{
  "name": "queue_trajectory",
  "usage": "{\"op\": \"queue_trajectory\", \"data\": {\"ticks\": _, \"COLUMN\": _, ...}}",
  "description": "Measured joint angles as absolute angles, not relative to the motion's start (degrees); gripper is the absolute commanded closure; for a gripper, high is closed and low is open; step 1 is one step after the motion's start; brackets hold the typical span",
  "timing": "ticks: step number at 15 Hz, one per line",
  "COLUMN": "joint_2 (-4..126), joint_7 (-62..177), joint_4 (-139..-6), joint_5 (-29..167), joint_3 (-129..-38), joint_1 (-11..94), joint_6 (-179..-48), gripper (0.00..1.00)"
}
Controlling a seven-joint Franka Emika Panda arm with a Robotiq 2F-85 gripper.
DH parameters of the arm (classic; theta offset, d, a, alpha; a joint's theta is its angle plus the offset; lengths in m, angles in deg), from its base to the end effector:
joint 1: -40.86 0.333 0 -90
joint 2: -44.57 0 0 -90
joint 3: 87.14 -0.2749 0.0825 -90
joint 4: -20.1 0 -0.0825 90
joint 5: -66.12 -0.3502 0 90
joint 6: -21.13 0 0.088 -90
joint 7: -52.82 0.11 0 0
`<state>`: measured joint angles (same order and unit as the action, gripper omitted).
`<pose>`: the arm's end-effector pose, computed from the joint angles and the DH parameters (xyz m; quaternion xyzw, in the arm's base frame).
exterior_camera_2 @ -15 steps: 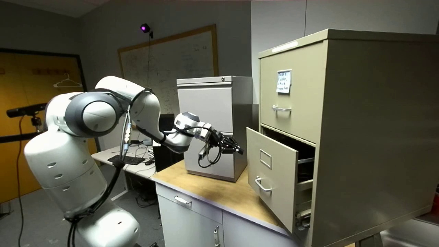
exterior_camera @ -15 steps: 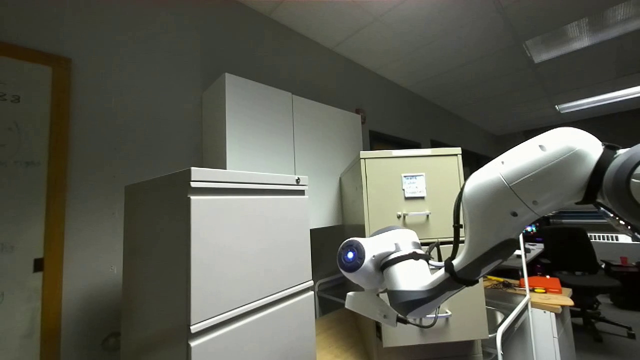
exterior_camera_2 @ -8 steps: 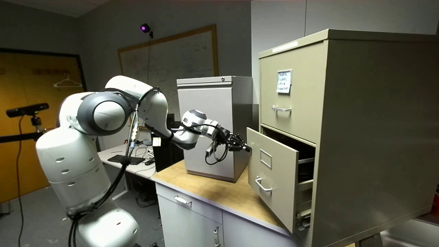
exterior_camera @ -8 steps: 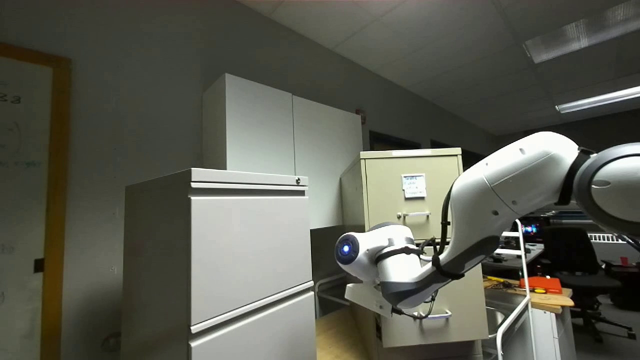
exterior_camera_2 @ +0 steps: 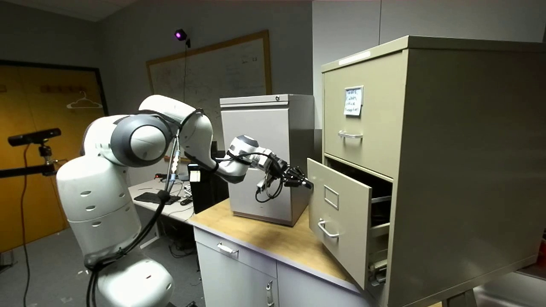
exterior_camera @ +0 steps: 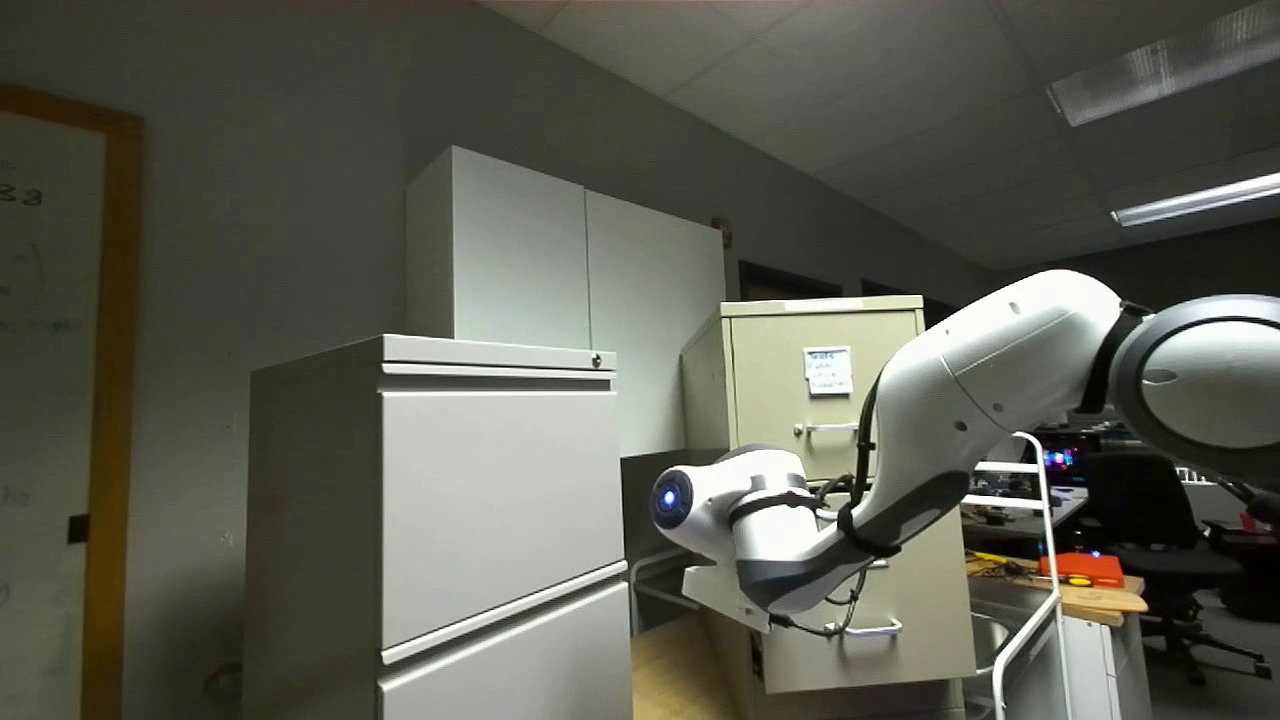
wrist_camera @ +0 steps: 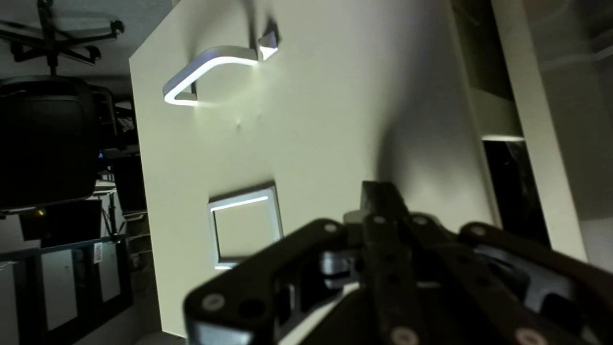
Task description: Close the bottom drawer on the right
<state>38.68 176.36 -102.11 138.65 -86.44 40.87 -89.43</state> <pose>0.5024 -0.0749 0.4604 0.5848 -0.6020 0.4569 0.2948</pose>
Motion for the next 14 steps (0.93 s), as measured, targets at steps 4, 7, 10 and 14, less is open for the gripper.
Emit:
{"op": "queue_trajectory", "data": {"ticks": 4, "joint_2": 41.16, "joint_7": 175.72, "joint_4": -98.75, "joint_5": 137.39, "joint_3": -86.46, "joint_1": 40.86, "joint_6": -87.73, "gripper": 1.00}}
{"op": "queue_trajectory", "data": {"ticks": 7, "joint_2": 43.36, "joint_7": 174.55, "joint_4": -94.98, "joint_5": 135.89, "joint_3": -86.39, "joint_1": 40.71, "joint_6": -86.91, "gripper": 1.00}}
{"op": "queue_trajectory", "data": {"ticks": 10, "joint_2": 45.60, "joint_7": 173.75, "joint_4": -91.26, "joint_5": 135.43, "joint_3": -86.39, "joint_1": 40.66, "joint_6": -86.13, "gripper": 1.00}}
{"op": "queue_trajectory", "data": {"ticks": 14, "joint_2": 48.43, "joint_7": 173.24, "joint_4": -87.02, "joint_5": 135.42, "joint_3": -86.39, "joint_1": 40.68, "joint_6": -84.89, "gripper": 1.00}}
